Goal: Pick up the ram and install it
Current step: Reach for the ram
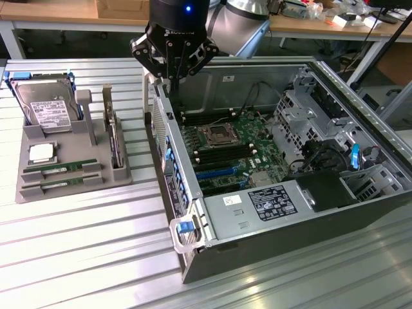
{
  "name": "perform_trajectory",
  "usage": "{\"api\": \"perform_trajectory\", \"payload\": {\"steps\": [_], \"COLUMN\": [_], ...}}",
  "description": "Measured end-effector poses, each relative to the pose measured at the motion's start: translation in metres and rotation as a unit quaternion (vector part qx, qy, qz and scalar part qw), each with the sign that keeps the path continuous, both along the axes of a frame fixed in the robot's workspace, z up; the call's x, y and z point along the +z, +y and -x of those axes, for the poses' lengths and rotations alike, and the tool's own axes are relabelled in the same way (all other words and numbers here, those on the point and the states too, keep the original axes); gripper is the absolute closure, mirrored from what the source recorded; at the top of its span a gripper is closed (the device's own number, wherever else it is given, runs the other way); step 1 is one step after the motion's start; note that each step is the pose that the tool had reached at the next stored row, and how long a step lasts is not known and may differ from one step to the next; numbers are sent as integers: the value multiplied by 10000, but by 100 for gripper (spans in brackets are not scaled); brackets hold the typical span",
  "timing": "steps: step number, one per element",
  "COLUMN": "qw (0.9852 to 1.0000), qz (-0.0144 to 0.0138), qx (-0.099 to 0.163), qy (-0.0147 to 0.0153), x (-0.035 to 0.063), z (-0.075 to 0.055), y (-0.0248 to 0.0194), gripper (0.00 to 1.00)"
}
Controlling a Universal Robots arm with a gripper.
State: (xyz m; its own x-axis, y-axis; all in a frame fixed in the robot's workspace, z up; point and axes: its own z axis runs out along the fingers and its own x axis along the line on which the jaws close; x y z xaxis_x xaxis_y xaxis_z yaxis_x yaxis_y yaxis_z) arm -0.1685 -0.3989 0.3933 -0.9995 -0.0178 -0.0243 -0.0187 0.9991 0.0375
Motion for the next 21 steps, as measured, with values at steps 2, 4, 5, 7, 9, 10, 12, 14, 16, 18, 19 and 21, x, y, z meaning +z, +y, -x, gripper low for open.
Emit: {"api": "perform_trajectory", "payload": {"steps": [2, 4, 5, 7, 9, 10, 12, 14, 16, 18, 19, 21], "qw": [10000, 10000, 10000, 10000, 10000, 10000, 10000, 10000, 10000, 10000, 10000, 10000], "qz": [0, 0, 1, 1, 1, 1, 2, 2, 3, 4, 6, 10], "qx": [0, -1, 0, 0, 0, 0, 0, 0, 0, 0, 0, 0], "qy": [0, 0, 0, 0, 0, 0, 0, 0, 0, 0, 0, 0], "x": [0, 0, 0, 0, 0, 0, 0, 0, 0, 0, 0, 0], "z": [7, 19, 24, 39, 50, 57, 77, 104, 119, 133, 137, 141], "y": [0, 0, 0, 0, 0, 0, 0, 0, 0, 0, 0, 0], "gripper": [89, 89, 89, 89, 89, 89, 89, 89, 89, 89, 89, 89]}}
